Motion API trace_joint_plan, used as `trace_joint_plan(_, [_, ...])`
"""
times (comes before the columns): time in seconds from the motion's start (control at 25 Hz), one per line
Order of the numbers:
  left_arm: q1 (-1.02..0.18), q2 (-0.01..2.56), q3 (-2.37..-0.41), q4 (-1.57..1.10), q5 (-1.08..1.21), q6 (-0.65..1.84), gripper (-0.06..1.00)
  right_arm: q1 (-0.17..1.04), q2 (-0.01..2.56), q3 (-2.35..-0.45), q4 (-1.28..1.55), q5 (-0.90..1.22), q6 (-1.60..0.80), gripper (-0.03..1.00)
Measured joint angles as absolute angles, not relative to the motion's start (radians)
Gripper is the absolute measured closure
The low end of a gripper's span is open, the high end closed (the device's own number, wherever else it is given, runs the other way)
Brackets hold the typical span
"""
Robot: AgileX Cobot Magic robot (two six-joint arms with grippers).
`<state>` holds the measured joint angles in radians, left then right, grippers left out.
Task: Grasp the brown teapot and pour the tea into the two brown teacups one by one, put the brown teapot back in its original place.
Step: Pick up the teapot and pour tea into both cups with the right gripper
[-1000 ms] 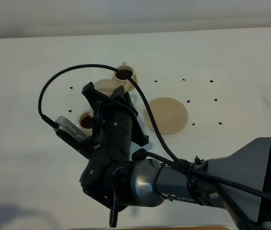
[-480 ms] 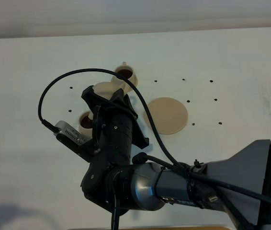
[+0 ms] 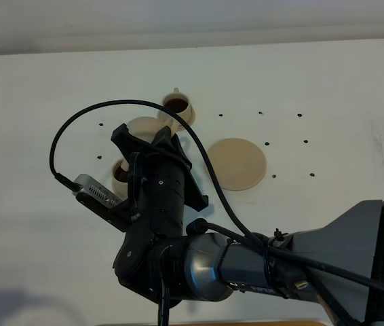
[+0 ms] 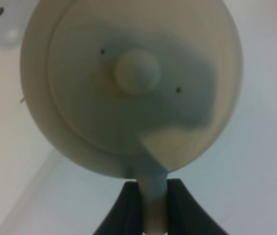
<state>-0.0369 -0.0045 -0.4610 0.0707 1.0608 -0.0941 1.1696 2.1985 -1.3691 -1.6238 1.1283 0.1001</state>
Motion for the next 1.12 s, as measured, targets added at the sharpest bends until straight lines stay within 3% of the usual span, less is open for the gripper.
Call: trace_joint_plan(1.12, [-0.037, -0.005, -0.461, 0.071, 1.061, -0.093, 0.63, 1.17, 2.199, -1.369, -1.662, 1.127, 0.122, 0.85])
